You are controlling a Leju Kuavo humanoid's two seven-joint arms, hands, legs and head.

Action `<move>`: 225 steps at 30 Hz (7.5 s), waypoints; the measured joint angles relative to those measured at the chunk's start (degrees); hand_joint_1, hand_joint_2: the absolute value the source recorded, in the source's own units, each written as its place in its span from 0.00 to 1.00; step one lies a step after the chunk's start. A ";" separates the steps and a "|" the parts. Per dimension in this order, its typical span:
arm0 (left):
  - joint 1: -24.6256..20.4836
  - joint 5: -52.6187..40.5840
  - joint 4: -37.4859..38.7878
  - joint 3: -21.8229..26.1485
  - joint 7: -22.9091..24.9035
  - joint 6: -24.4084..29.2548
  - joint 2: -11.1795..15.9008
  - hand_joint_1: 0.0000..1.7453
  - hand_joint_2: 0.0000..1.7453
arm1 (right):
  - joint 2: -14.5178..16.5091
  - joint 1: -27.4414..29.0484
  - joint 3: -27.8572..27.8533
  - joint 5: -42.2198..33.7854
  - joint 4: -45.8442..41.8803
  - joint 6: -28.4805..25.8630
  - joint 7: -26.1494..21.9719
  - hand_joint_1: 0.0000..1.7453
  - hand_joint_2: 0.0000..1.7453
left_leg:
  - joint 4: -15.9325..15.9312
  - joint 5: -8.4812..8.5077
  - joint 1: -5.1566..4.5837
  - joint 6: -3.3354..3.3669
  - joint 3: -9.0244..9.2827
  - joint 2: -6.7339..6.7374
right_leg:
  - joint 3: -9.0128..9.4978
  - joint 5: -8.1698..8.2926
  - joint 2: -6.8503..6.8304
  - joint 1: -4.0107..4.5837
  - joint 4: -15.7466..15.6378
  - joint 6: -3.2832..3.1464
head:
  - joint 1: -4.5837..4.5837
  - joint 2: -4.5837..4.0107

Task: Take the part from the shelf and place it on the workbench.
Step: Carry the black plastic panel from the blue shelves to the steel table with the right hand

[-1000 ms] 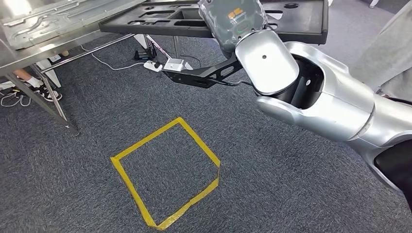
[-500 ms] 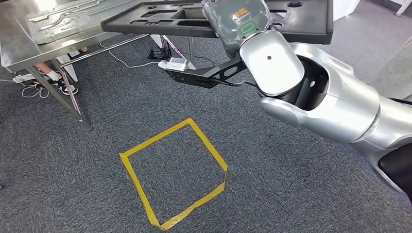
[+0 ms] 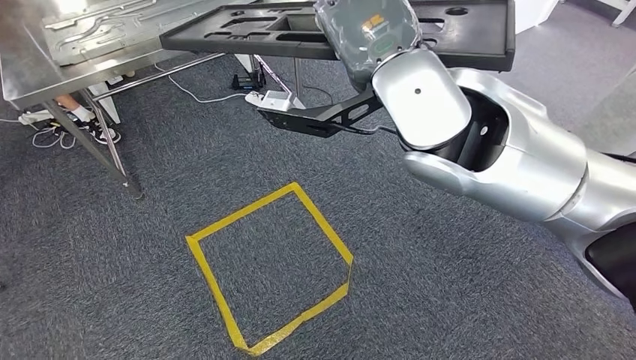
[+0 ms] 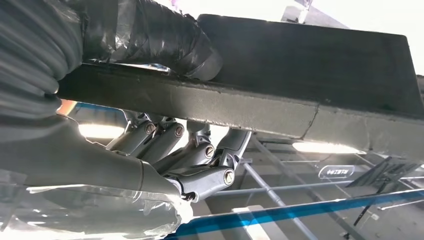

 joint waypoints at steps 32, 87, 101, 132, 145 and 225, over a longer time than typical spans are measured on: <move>0.02 -0.42 0.00 0.13 0.13 0.68 -0.02 0.00 1.00 | -1.20 0.27 0.02 0.33 -0.49 0.30 -0.10 1.00 1.00 | -0.45 -0.69 0.24 0.79 1.20 0.03 | -1.40 -0.09 0.08 -0.05 1.50 0.57 | 0.04 -0.01; 0.00 -0.20 0.00 0.35 2.17 3.51 0.21 0.00 1.00 | -1.73 1.37 0.91 1.14 -0.87 1.50 -0.23 1.00 1.00 | 11.78 -4.35 0.49 -0.99 -5.38 -0.13 | -1.14 0.74 0.50 0.23 0.73 -1.63 | -0.06 -0.01; -0.24 -0.57 0.00 0.37 2.36 3.20 0.46 0.00 1.00 | -1.84 1.69 1.02 1.11 -0.80 1.39 -0.56 1.00 1.00 | -1.45 -0.65 -0.13 2.05 2.22 0.15 | -8.22 -4.34 0.32 -0.08 14.29 0.97 | 0.32 0.00; -0.15 -1.22 0.00 0.32 2.73 3.60 0.56 0.00 1.00 | -1.91 2.03 1.50 1.16 -0.31 1.27 -1.12 1.00 1.00 | -0.38 -1.42 -0.29 2.43 2.62 -0.13 | -6.13 -5.67 0.35 -0.11 13.36 0.96 | 0.43 -0.01; -0.28 -1.33 0.00 0.31 2.72 3.61 0.48 0.00 1.00 | -1.86 1.85 1.67 1.16 -0.14 1.37 -1.34 1.00 1.00 | 14.42 -9.22 0.38 -1.37 -3.62 -0.12 | -1.11 1.31 0.29 0.17 0.28 -1.87 | -0.02 -0.01; -0.54 -1.73 0.00 0.03 2.36 3.88 0.46 0.00 1.00 | -1.54 2.36 4.53 2.35 0.78 3.03 -2.59 1.00 1.00 | -0.18 0.84 0.01 1.50 0.17 -2.01 | -7.02 -6.45 -0.05 0.56 15.37 0.34 | 0.50 0.00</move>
